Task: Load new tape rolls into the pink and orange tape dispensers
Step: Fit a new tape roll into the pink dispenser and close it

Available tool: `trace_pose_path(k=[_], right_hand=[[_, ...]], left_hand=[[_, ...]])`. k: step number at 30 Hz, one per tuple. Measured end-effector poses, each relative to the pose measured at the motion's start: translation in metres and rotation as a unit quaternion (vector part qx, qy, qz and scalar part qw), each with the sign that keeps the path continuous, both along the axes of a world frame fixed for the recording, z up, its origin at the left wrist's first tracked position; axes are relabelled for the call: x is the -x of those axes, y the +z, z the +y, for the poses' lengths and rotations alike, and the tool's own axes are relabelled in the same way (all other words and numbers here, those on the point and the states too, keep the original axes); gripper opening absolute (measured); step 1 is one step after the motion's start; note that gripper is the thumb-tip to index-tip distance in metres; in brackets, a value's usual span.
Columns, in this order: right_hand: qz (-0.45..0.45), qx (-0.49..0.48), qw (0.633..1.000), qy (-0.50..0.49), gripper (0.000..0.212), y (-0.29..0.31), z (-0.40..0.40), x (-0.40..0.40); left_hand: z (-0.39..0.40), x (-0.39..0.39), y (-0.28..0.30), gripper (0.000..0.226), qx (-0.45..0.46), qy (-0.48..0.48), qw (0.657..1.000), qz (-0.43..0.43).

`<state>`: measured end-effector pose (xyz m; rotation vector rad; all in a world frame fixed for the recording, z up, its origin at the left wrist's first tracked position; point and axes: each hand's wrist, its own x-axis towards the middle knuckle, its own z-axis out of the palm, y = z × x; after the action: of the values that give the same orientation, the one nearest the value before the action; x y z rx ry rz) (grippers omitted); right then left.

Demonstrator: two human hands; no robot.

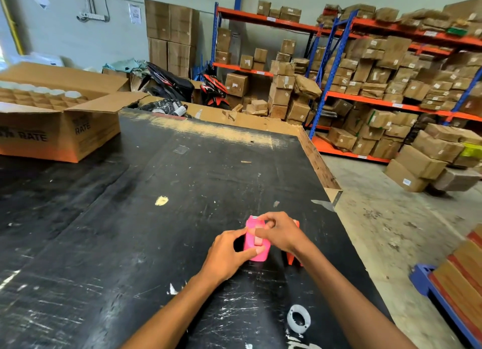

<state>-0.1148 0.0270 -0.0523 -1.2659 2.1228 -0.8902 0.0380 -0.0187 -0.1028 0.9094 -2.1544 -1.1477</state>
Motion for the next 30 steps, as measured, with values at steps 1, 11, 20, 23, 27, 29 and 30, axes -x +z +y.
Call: trace_pose_path(k=[1, 11, 20, 23, 27, 29, 30], right_hand=[[-0.02, -0.015, 0.999, 0.02, 0.025, 0.001, 0.001, 0.004], [0.06, 0.034, 0.995, 0.07, 0.014, 0.005, 0.003, 0.017], [0.107, 0.083, 0.987, 0.083, 0.006, 0.016, -0.01, 0.031], [0.121, 0.074, 0.986, 0.087, 0.008, 0.012, -0.019, 0.037], [0.109, 0.077, 0.986, 0.096, 0.005, 0.006, -0.03, 0.039], [0.104, 0.087, 0.987, 0.09, 0.004, 0.003, -0.036, 0.042], [0.101, 0.088, 0.987, 0.087, 0.004, 0.002, -0.038, 0.044]], left_hand=[[-0.001, 0.001, -0.001, 0.059, 0.001, 0.001, 1.0, -0.002], [-0.004, 0.003, -0.005, 0.063, -0.005, 0.012, 1.0, -0.006], [-0.003, 0.005, -0.006, 0.068, 0.003, 0.018, 1.0, -0.014], [-0.003, 0.008, -0.005, 0.06, -0.019, 0.029, 0.999, -0.006], [-0.005, 0.018, -0.004, 0.052, -0.045, 0.076, 0.996, 0.027], [-0.006, 0.025, -0.004, 0.055, -0.036, 0.102, 0.994, 0.036], [-0.007, 0.028, -0.004, 0.056, -0.027, 0.111, 0.993, 0.039]])
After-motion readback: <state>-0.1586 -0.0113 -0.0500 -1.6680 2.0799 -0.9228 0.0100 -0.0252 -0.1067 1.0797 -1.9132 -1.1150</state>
